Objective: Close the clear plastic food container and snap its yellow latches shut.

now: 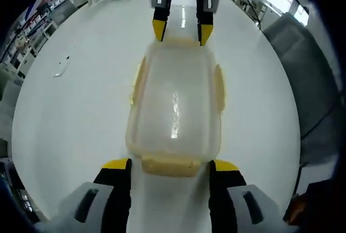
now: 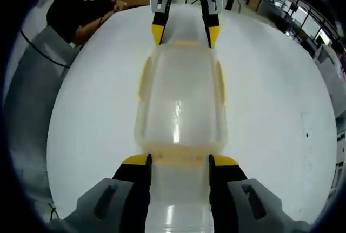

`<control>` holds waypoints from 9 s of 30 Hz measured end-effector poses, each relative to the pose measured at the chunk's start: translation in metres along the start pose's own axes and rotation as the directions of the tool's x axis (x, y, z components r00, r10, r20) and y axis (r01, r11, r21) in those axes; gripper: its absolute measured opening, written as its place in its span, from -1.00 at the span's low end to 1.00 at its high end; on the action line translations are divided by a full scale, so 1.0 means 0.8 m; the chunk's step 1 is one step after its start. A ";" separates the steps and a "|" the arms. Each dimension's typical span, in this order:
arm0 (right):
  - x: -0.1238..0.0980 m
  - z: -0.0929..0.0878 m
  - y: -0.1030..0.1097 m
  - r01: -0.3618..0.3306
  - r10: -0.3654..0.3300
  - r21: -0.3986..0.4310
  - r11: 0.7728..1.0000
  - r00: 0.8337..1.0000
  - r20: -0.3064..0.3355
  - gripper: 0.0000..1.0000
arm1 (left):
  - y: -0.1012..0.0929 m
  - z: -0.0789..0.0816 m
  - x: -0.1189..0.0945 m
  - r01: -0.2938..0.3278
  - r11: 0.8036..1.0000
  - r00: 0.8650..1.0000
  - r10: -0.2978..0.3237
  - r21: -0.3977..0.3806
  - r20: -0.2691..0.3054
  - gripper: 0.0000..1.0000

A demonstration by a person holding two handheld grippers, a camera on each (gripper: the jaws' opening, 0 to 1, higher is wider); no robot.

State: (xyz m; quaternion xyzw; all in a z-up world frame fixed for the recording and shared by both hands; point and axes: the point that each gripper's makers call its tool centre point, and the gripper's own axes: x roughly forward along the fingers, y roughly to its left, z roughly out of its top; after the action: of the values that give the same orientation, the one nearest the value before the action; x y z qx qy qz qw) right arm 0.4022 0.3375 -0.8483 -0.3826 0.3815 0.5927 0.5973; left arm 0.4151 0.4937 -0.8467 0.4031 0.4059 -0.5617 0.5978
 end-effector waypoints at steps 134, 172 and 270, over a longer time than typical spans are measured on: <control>-0.188 -0.233 0.031 0.044 -0.043 0.020 0.999 0.997 -0.065 -0.25 | -0.041 0.295 0.023 0.064 0.996 0.996 -0.060 0.060 -0.064 -0.32; -0.223 -0.231 0.020 -0.141 -0.087 0.885 0.444 0.976 0.200 -0.28 | -0.036 0.310 -0.003 0.280 0.360 0.956 -0.023 -0.890 0.292 0.02; -0.170 -0.114 -0.056 -0.156 -0.145 0.768 0.621 0.940 0.309 -0.88 | -0.090 0.407 0.025 0.232 0.880 0.853 0.021 -0.414 0.522 -0.87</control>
State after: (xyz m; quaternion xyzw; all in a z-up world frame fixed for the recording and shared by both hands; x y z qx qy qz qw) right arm 0.4456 0.1980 -0.7623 0.0260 0.4928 0.4256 0.7585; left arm 0.3546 0.1781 -0.7550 0.0615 0.3763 -0.5678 0.7295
